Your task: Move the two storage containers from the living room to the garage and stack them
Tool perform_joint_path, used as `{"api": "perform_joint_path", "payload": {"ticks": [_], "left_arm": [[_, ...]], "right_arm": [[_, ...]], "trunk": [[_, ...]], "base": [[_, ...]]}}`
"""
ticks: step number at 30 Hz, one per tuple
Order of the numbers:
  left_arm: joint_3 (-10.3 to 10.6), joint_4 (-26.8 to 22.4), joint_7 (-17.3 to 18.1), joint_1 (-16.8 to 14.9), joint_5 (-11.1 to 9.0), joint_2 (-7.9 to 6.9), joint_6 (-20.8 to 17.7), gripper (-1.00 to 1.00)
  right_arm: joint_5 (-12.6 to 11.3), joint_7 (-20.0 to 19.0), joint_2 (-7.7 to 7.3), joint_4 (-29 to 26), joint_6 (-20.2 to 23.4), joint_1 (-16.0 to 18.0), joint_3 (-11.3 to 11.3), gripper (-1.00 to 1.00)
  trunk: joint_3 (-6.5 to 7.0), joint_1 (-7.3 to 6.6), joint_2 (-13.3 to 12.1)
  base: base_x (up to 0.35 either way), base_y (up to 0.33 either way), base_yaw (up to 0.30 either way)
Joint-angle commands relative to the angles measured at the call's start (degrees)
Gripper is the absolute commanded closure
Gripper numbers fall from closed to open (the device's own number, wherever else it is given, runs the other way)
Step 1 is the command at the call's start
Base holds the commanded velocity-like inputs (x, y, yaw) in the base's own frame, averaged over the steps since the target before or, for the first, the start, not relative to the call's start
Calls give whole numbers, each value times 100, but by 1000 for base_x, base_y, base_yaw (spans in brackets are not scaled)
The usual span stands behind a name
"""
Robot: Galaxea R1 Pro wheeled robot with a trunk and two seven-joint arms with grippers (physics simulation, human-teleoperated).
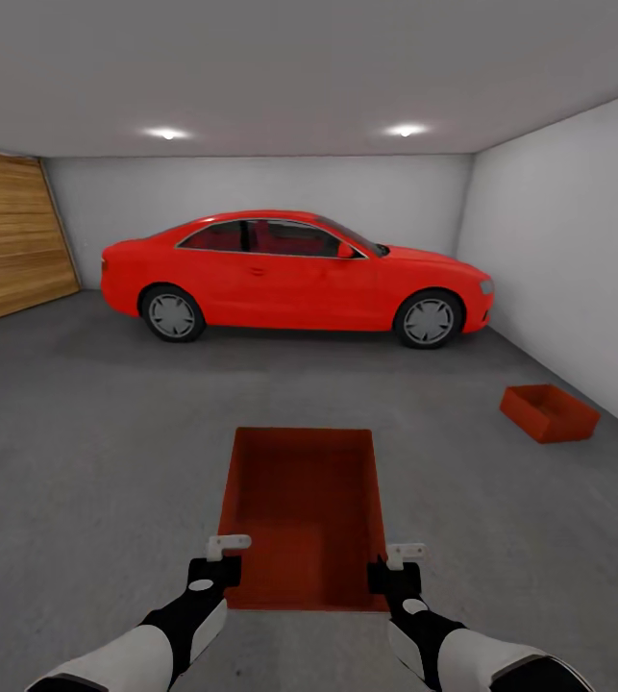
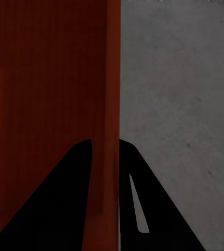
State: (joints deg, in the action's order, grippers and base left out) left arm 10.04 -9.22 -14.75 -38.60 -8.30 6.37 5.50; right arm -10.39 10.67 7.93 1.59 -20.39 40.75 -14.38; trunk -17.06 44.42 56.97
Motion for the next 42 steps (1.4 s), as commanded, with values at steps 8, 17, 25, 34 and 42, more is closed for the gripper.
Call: {"api": "perform_joint_path", "payload": {"ticks": [8, 17, 25, 34, 42], "left_arm": [[-283, -13, -55, -10, -497, -496, 4, 100], [-283, -10, -55, -9, -497, -496, 4, 100], [-283, -10, -55, -11, -497, -493, 4, 100], [-283, -10, -55, -9, -497, -492, 4, 100], [-283, -10, -55, -10, -497, -488, 4, 100]], "right_arm": [[38, -3, -64, 10, -13, 3, 164, 100], [29, -3, -64, 16, -18, 3, 164, 100], [29, -3, -64, 17, -18, 3, 164, 100], [29, -3, -58, 17, -18, 3, 164, 100], [29, -3, -55, 17, -18, 3, 164, 100]], "trunk": [[-7, 4, 5], [-7, 4, 5], [-7, 4, 5], [-7, 4, 5], [-7, 4, 5]], "base": [[322, 0, 0], [322, 0, 0], [322, 0, 0], [322, 0, 0], [322, 0, 0]]}}
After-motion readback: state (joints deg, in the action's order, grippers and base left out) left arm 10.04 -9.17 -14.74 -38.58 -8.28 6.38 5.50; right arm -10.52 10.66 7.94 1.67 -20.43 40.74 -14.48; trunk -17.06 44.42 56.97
